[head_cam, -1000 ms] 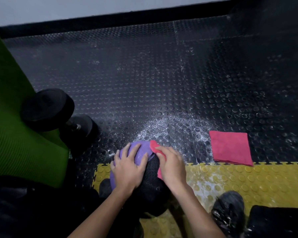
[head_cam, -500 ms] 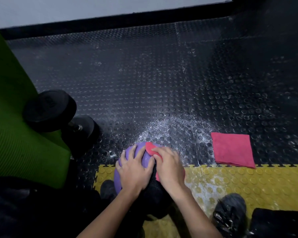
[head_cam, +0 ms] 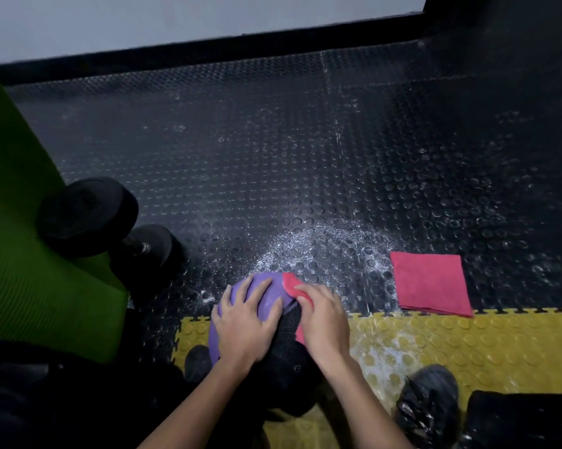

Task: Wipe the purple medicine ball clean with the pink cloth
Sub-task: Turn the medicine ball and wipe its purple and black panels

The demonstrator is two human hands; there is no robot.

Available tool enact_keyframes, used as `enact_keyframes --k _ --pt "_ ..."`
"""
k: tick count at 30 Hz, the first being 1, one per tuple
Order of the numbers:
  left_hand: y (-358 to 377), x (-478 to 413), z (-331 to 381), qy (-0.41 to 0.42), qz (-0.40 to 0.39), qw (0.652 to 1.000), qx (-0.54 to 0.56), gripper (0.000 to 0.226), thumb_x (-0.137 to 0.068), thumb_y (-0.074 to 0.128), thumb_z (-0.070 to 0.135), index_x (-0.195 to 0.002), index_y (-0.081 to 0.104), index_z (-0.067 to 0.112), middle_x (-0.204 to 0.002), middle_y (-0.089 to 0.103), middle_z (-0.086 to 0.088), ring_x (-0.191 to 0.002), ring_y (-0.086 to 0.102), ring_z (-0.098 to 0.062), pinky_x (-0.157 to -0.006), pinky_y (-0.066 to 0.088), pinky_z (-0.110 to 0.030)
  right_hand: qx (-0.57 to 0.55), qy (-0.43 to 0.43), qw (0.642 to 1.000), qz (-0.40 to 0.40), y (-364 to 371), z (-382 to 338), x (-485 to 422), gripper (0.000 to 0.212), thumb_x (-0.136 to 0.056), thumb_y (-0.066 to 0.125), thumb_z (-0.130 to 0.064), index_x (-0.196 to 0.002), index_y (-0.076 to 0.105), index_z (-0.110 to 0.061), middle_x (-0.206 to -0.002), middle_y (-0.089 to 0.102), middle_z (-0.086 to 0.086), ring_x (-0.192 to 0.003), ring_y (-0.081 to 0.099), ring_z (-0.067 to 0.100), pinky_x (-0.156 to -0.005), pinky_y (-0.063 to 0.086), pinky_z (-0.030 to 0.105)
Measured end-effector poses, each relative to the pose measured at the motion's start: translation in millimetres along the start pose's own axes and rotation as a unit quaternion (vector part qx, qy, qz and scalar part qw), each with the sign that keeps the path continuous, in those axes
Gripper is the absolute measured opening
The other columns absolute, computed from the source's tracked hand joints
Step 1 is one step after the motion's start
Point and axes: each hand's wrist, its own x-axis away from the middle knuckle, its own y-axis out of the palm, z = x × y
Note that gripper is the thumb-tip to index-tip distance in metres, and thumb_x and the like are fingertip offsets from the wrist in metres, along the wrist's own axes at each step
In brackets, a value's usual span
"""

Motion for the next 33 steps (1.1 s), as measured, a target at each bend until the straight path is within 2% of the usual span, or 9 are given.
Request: enact_keyframes --k 3,5,8,12,18,23,25,28,33 --pt "2 4 0 -0.005 0.005 1.0 0.004 0.081 -0.065 0.005 0.072 -0.135 0.039 0.048 -0.15 0.03 0.016 -0.141 0.02 -0.022 -0.113 0.019 -0.043 -0.069 0.114 0.991 0.0 -4 23 -9 0.022 -0.093 0.048 -0.02 -0.107 0.064 -0.026 -0.101 0.064 -0.002 -0.072 0.055 0.012 -0.058 0.037 0.013" --pt "4 8 4 0.006 0.002 1.0 -0.005 0.08 -0.066 0.005 0.072 -0.135 0.038 0.049 -0.151 0.029 0.016 -0.141 0.019 -0.022 -0.113 0.018 -0.044 -0.072 0.167 0.983 -0.005 -7 33 -8 0.021 -0.092 0.049 -0.02 -0.105 0.064 -0.026 -0.097 0.067 0.001 -0.078 0.061 0.017 -0.067 0.046 0.021" --pt "5 9 10 0.015 -0.005 1.0 -0.025 0.082 -0.065 0.002 0.071 -0.137 0.036 0.049 -0.152 0.026 0.017 -0.142 0.017 -0.023 -0.113 0.016 -0.046 -0.007 0.107 0.994 0.0 -6 22 -4 0.024 -0.092 0.049 -0.019 -0.111 0.063 -0.024 -0.114 0.061 -0.001 -0.104 0.054 0.023 -0.085 0.04 0.027" --pt "4 12 7 0.021 0.004 1.0 -0.023 0.081 -0.067 0.001 0.069 -0.137 0.036 0.049 -0.152 0.028 0.014 -0.142 0.018 -0.025 -0.113 0.016 -0.047 0.018 -0.005 1.0 -0.011 -2 0 1 0.027 -0.093 0.047 -0.021 -0.115 0.06 -0.026 -0.117 0.056 -0.006 -0.108 0.046 0.018 -0.089 0.034 0.025" --pt "5 21 10 0.041 0.013 0.999 -0.003 0.055 -0.077 0.032 0.062 -0.118 0.062 0.041 -0.133 0.056 0.007 -0.124 0.048 -0.035 -0.101 0.035 -0.056 -0.047 0.14 0.988 -0.037 -19 33 -11 0.024 -0.09 0.052 -0.016 -0.109 0.065 -0.022 -0.111 0.066 0.005 -0.1 0.059 0.024 -0.078 0.04 0.025" --pt "-7 -8 -12 0.091 -0.018 0.995 0.029 0.075 -0.07 0.014 0.073 -0.129 0.051 0.045 -0.147 0.038 0.011 -0.139 0.026 -0.022 -0.112 0.016 -0.041 -0.121 0.155 0.981 -0.004 -40 39 -18 0.021 -0.09 0.052 -0.014 -0.105 0.066 -0.02 -0.103 0.067 0.003 -0.089 0.058 0.021 -0.073 0.04 0.024" --pt "-18 -30 -18 0.044 -0.011 0.998 0.04 0.068 -0.075 0.021 0.073 -0.129 0.051 0.045 -0.151 0.032 0.009 -0.142 0.017 -0.023 -0.113 0.009 -0.047 -0.138 0.139 0.981 -0.001 -44 37 -19 0.021 -0.092 0.05 -0.013 -0.104 0.065 -0.022 -0.096 0.063 -0.002 -0.081 0.055 0.014 -0.068 0.037 0.021" --pt "-26 -37 -19 -0.088 0.018 0.994 0.063 0.046 -0.091 0.041 0.056 -0.134 0.047 0.039 -0.155 0.024 0.004 -0.144 0.009 -0.027 -0.113 0.005 -0.057 -0.118 0.145 0.982 -0.017 -41 42 -19 0.021 -0.092 0.05 -0.015 -0.105 0.063 -0.025 -0.096 0.063 -0.005 -0.078 0.057 0.012 -0.067 0.043 0.022" --pt "-12 -27 -16 -0.1 0.045 0.99 0.084 0.048 -0.094 0.038 0.051 -0.141 0.036 0.04 -0.154 0.024 0.008 -0.143 0.014 -0.023 -0.111 0.016 -0.056 -0.124 0.144 0.982 -0.026 -17 26 -20 0.024 -0.091 0.052 -0.015 -0.111 0.064 -0.022 -0.113 0.064 0.002 -0.1 0.058 0.02 -0.083 0.042 0.025"
